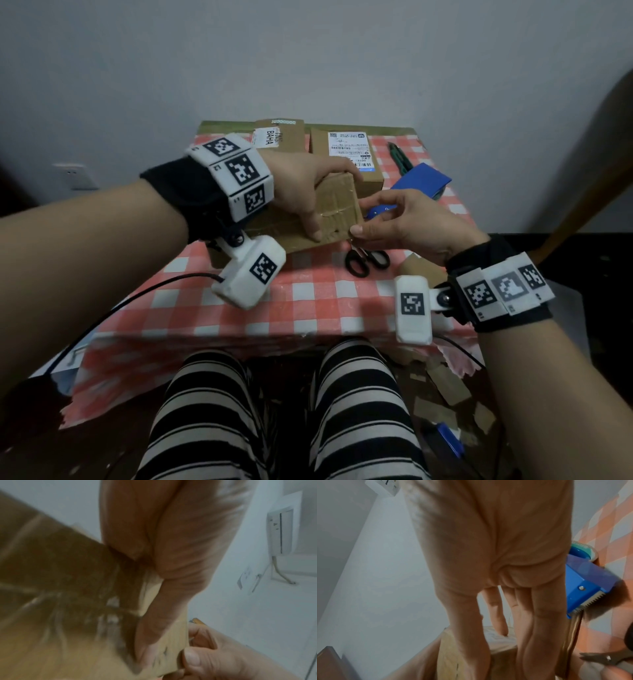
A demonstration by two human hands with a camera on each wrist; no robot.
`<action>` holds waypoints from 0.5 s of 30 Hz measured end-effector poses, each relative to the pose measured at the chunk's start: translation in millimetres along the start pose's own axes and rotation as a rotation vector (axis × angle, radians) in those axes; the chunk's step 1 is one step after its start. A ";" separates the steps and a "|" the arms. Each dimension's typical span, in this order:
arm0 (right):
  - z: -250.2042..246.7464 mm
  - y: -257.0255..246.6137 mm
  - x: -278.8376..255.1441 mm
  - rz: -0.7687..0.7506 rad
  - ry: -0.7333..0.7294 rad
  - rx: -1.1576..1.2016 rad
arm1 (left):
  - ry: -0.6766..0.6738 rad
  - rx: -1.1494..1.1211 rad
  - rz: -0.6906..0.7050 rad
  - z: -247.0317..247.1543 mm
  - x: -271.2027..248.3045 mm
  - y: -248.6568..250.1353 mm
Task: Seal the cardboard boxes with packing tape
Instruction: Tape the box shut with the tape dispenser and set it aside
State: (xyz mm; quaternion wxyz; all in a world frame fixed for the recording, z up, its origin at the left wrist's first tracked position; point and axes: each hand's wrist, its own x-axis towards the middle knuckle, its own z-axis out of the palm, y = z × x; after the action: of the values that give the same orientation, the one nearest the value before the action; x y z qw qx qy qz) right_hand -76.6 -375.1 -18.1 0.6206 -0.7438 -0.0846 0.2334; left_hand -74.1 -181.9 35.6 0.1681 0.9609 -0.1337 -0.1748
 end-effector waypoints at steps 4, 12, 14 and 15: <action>-0.3 0.9 -2.8 0.039 0.004 -0.045 | -0.003 -0.006 0.027 8.8 3.7 -0.1; -0.1 6.5 -4.9 0.085 -0.010 -0.177 | -0.077 0.009 0.060 11.9 16.2 -2.5; -1.0 8.5 -4.4 0.107 -0.026 -0.215 | -0.089 0.036 0.059 15.7 20.9 -2.1; -1.8 9.8 -4.2 0.122 -0.036 -0.212 | -0.095 0.047 0.062 17.7 23.5 -1.8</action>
State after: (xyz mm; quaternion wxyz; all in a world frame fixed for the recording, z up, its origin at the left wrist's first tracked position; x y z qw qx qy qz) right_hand -81.0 -380.6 -26.3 0.5214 -0.8047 -0.0745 0.2740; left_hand -59.3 -192.6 12.5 0.1440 0.9506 -0.1751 -0.2120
